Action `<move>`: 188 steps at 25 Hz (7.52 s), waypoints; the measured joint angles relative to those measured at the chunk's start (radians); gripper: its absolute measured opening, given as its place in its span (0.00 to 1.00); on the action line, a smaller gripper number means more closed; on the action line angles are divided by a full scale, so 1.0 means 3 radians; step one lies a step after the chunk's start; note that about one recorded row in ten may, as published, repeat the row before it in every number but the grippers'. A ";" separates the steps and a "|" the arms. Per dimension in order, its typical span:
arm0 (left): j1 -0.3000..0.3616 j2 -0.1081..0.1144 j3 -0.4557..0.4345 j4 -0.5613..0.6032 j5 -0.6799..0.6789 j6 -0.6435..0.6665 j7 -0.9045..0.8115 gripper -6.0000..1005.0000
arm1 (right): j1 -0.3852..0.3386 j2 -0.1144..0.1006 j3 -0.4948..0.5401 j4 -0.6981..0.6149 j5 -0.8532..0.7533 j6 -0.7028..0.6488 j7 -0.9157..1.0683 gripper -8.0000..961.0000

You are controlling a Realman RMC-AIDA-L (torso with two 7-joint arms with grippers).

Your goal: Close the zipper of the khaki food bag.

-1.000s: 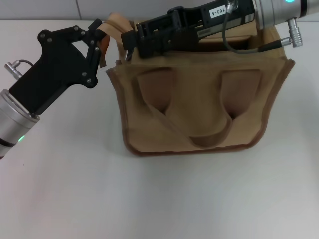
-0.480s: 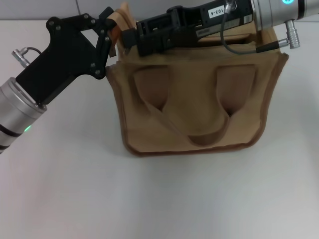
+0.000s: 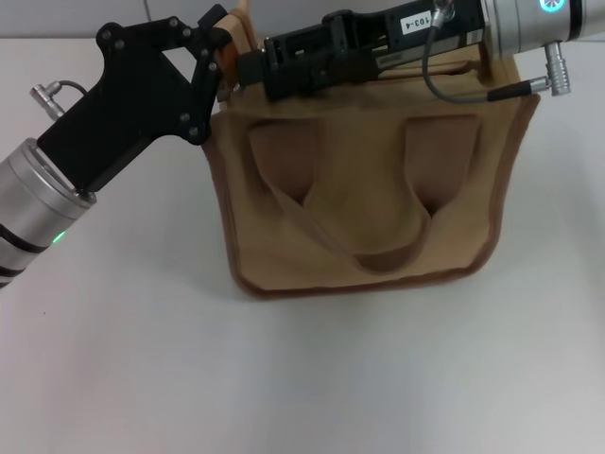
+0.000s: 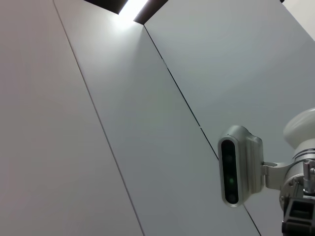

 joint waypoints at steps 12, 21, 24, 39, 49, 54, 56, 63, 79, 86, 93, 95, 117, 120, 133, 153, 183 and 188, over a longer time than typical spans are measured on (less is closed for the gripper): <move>-0.0008 0.0000 -0.0027 -0.0013 -0.0023 -0.0057 0.0009 0.04 | -0.0005 0.0007 0.0007 0.0002 0.0090 -0.0023 -0.0035 0.76; -0.0005 0.0000 -0.0013 -0.0016 -0.0028 -0.0048 -0.0001 0.04 | -0.0022 0.0019 -0.0019 0.0006 0.0091 -0.0015 -0.0029 0.70; -0.0011 -0.0001 -0.0005 -0.0016 -0.0028 -0.0045 -0.0001 0.04 | -0.0017 0.0025 -0.0022 0.0006 0.0079 -0.0002 -0.0020 0.69; -0.0014 -0.0005 -0.0002 -0.0026 -0.0018 -0.0008 -0.0001 0.04 | -0.0005 0.0032 -0.0051 0.0006 0.0039 0.0128 -0.0012 0.39; -0.0021 -0.0006 -0.0002 -0.0033 -0.0008 -0.0006 -0.0001 0.05 | -0.0014 0.0032 -0.0050 0.0005 0.0020 0.0146 -0.0008 0.15; -0.0024 -0.0006 -0.0002 -0.0046 -0.0004 -0.0004 -0.0001 0.05 | -0.0030 0.0037 -0.0049 0.0005 -0.0005 0.0206 -0.0007 0.11; -0.0024 -0.0006 -0.0002 -0.0046 -0.0002 -0.0004 -0.0001 0.05 | -0.0034 0.0041 -0.0049 0.0005 -0.0018 0.0211 -0.0020 0.07; -0.0023 -0.0005 -0.0002 -0.0046 -0.0002 -0.0003 0.0000 0.05 | -0.0030 0.0057 -0.0088 -0.0024 -0.0029 0.0194 -0.0078 0.03; 0.0004 0.0000 -0.0038 -0.0046 -0.0032 -0.0081 0.0005 0.05 | -0.0170 0.0074 -0.0090 -0.0210 -0.0036 0.0184 -0.0148 0.02; 0.0015 0.0000 -0.0075 -0.0055 -0.0033 -0.0120 0.0004 0.05 | -0.0236 0.0062 -0.0067 -0.0255 -0.0035 0.0138 -0.0175 0.02; 0.0027 0.0000 -0.0115 -0.0062 -0.0033 -0.0187 -0.0001 0.05 | -0.0329 0.0053 -0.0060 -0.0379 -0.0035 0.0088 -0.0176 0.02; 0.0028 0.0000 -0.0117 -0.0062 -0.0033 -0.0199 -0.0001 0.05 | -0.0350 0.0050 -0.0060 -0.0408 -0.0035 0.0072 -0.0176 0.02; 0.0090 0.0000 -0.0267 -0.0128 -0.0033 -0.0346 -0.0001 0.06 | -0.0685 -0.0038 0.0030 -0.0681 -0.0023 -0.0119 -0.0222 0.02; 0.0090 0.0000 -0.0293 -0.0151 -0.0033 -0.0378 0.0001 0.06 | -0.0753 -0.0051 0.0091 -0.0732 -0.0023 -0.0179 -0.0244 0.02; 0.0110 0.0004 -0.0299 -0.0189 -0.0033 -0.0447 -0.0001 0.06 | -0.0998 -0.0167 0.0306 -0.0767 -0.0027 -0.0393 -0.0335 0.01; 0.0120 0.0005 -0.0334 -0.0206 -0.0033 -0.0460 -0.0005 0.06 | -0.1230 -0.0264 0.0643 -0.0776 -0.0156 -0.0599 -0.0430 0.01; 0.0161 0.0005 -0.0360 -0.0245 -0.0035 -0.0449 -0.0006 0.06 | -0.1318 -0.0338 0.0861 -0.0807 -0.0223 -0.0790 -0.0473 0.07; 0.0157 0.0005 -0.0360 -0.0246 -0.0035 -0.0450 -0.0006 0.06 | -0.1319 -0.0333 0.0872 -0.0807 -0.0219 -0.0797 -0.0483 0.12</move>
